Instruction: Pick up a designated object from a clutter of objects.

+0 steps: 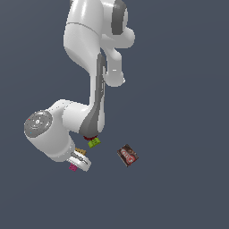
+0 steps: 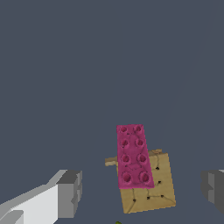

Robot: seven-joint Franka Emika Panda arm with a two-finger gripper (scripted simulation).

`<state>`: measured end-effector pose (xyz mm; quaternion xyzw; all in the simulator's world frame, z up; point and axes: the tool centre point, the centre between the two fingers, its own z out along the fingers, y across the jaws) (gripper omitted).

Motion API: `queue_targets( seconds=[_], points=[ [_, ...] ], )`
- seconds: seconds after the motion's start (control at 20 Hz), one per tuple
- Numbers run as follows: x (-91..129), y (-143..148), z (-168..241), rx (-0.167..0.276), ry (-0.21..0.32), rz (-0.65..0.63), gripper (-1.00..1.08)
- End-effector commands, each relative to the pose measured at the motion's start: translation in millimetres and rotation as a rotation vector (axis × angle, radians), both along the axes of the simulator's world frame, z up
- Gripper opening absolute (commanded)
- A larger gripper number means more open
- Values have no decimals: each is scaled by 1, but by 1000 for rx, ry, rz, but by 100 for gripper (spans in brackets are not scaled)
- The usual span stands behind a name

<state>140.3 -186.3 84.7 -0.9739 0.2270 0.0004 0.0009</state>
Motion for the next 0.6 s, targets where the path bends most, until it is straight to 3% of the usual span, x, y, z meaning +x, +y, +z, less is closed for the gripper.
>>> queue_targets(
  seconds=[0.0,0.55],
  points=[
    [1,-3,-4,-2,0,-7,100],
    [0,-3,-31,-2,0,-7,100]
  ],
)
